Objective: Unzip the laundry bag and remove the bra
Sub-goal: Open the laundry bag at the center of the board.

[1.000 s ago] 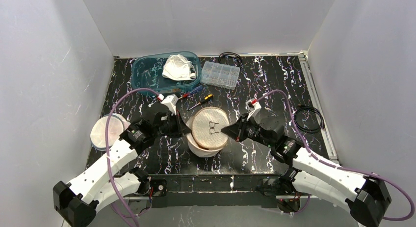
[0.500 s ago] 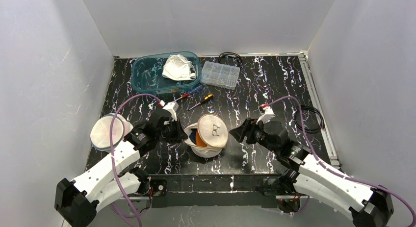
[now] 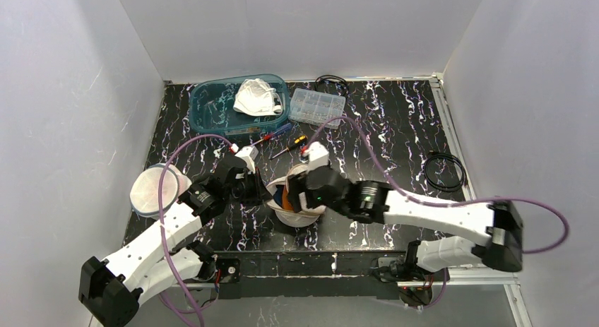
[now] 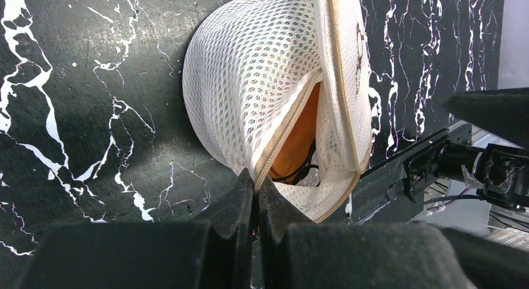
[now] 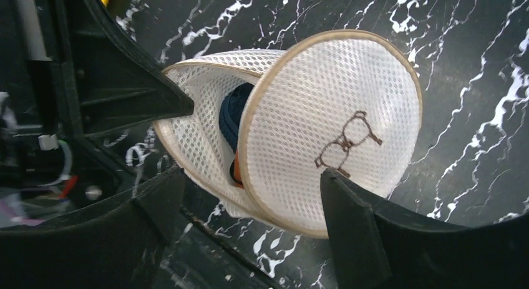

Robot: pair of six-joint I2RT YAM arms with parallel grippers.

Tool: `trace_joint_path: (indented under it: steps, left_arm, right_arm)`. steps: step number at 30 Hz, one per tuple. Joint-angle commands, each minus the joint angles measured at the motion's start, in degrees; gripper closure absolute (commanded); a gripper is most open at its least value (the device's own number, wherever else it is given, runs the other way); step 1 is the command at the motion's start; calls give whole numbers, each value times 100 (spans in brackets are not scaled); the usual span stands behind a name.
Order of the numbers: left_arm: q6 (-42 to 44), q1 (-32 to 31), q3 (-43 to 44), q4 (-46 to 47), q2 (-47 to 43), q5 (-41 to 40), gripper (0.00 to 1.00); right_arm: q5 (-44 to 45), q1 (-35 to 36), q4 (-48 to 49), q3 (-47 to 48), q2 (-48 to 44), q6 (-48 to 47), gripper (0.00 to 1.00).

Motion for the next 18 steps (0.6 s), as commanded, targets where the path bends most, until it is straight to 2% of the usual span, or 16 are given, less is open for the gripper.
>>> trace_joint_path:
  steps: [1,2,5,9,14,18]
  left_arm:
    - [-11,-5,87,-50,-134,69,100]
    - [-19,-5,77,-66,-149,74,100]
    - [-65,-5,2,-60,-198,87,100]
    - [-103,-5,-91,-49,-291,82,100]
    - [-103,-5,-159,-49,-409,48,100]
    - [-90,-5,-140,-70,-393,48,100]
  right_arm:
    - [1434,525,-431,841,857,-329,6]
    - [1582,620,-448,980,1032,-355,2]
    - [1979,775,-635,1301,1612,-368,1]
    - [2320,813,-724,1377,1978,-278,6]
    - [2445,816,-729,1284,2102,-230,29]
    - [2489,813,-674,1147,1902,-146,55]
